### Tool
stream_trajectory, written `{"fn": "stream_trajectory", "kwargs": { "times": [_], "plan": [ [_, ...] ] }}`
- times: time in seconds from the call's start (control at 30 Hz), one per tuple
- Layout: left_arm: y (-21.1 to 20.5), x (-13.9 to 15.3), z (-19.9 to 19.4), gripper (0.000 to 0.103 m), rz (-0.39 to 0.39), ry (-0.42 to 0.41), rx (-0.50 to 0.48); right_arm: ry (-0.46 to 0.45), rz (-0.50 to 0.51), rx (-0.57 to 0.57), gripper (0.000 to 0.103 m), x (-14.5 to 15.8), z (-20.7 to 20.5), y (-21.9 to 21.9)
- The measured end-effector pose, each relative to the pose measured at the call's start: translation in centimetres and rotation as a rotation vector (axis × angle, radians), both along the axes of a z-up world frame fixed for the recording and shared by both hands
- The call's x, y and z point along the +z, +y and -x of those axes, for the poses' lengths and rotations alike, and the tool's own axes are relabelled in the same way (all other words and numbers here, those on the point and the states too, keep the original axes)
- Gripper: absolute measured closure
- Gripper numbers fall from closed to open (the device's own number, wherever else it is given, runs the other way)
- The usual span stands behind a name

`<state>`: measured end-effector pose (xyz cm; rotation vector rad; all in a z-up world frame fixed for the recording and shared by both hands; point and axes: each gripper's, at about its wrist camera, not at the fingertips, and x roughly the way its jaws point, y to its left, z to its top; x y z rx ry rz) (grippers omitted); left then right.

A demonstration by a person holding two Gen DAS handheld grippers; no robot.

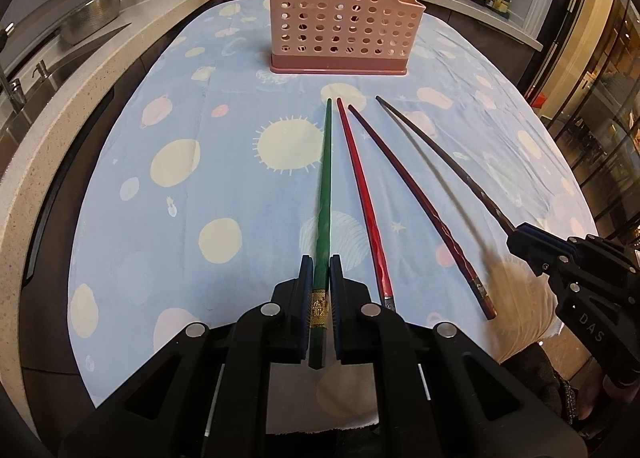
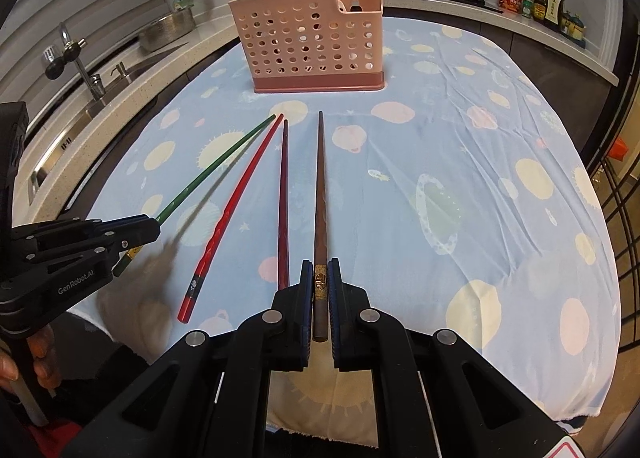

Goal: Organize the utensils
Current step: 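Grasp a green chopstick with the left tool while the right tool grasps a brown chopstick, then lift both chopsticks over the pink caddy and lower them in, opening both tools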

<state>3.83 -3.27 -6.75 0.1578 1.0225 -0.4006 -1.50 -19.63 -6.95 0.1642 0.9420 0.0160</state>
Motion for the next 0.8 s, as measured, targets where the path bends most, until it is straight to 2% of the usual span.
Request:
{"fn": "stream_trajectory", "kwargs": {
  "times": [0.5,0.8],
  "plan": [
    [1.7,4.4,-1.5,0.095,0.069,-0.076,0.051,-0.122,-0.019,-0.020,0.096,4.7,-0.9,-1.2],
    [2.1,8.3,-2.8,0.098,0.115,-0.156,0.067,-0.219,-0.030,-0.032,0.096,8.2,-2.0,-2.2]
  ]
}}
